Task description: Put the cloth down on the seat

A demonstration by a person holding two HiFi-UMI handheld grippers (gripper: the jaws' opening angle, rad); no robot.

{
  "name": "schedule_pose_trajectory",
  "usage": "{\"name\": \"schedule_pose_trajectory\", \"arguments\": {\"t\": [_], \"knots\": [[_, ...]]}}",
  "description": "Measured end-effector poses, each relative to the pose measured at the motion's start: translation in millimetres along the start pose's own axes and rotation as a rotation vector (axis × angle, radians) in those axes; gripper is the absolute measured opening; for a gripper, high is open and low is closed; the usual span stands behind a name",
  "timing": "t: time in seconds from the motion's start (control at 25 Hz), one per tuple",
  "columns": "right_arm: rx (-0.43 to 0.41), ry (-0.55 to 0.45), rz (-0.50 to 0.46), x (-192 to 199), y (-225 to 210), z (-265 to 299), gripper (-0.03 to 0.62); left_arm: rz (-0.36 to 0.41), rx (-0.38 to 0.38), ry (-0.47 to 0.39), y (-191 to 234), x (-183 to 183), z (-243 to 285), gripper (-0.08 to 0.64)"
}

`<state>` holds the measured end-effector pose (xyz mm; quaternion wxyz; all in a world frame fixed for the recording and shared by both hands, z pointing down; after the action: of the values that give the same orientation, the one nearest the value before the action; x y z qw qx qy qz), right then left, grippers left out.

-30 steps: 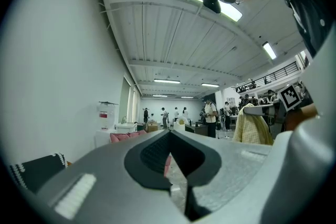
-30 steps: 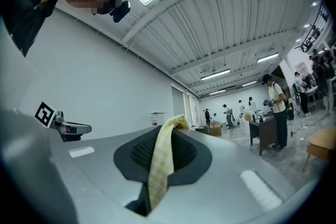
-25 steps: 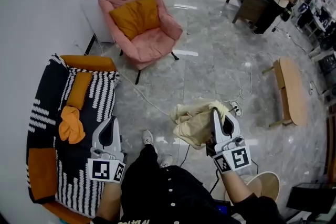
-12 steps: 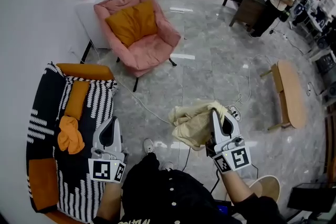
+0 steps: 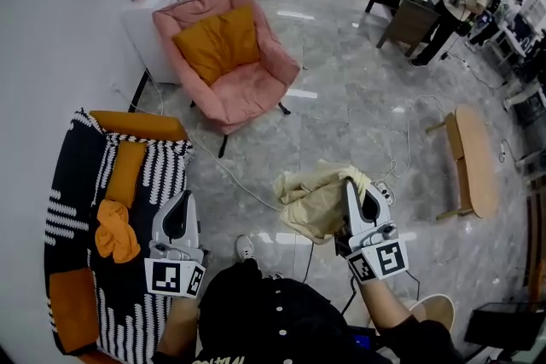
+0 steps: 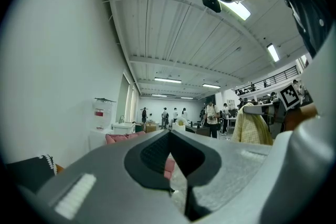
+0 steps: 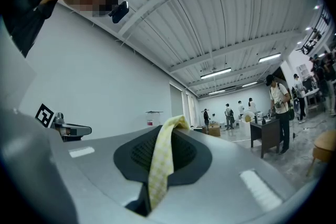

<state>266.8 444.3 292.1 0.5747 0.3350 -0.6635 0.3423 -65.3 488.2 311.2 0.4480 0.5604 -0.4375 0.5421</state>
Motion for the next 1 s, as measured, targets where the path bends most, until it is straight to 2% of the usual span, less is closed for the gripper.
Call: {"name": "schedule_pose_trajectory", "arguments": {"t": [0.4,0.68,1.0], "knots": [[0.024,-0.008,-0.007,5,1,54,0.040,0.002,0.039,-0.001,39,1,48,0.000],[0.044,-0.020,-0.009,8,10,82,0.040,0.039,0.142,-0.035,50,-5,67,0.000],[0.044,-0.014,-0.011,10,16,88,0.040,0.013,0.120,-0.018,64,4,67,0.000]]}}
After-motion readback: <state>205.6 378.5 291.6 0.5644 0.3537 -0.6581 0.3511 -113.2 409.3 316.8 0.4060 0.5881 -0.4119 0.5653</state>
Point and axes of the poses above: the fingertips, and each gripper's own axes: z forward along the fingers, y to its left, x out of its underside, the point moved 5 cm from there along -z, backward along the fingers, and after that the axes turned 2 degrees about -x, right-handed, at the moved point
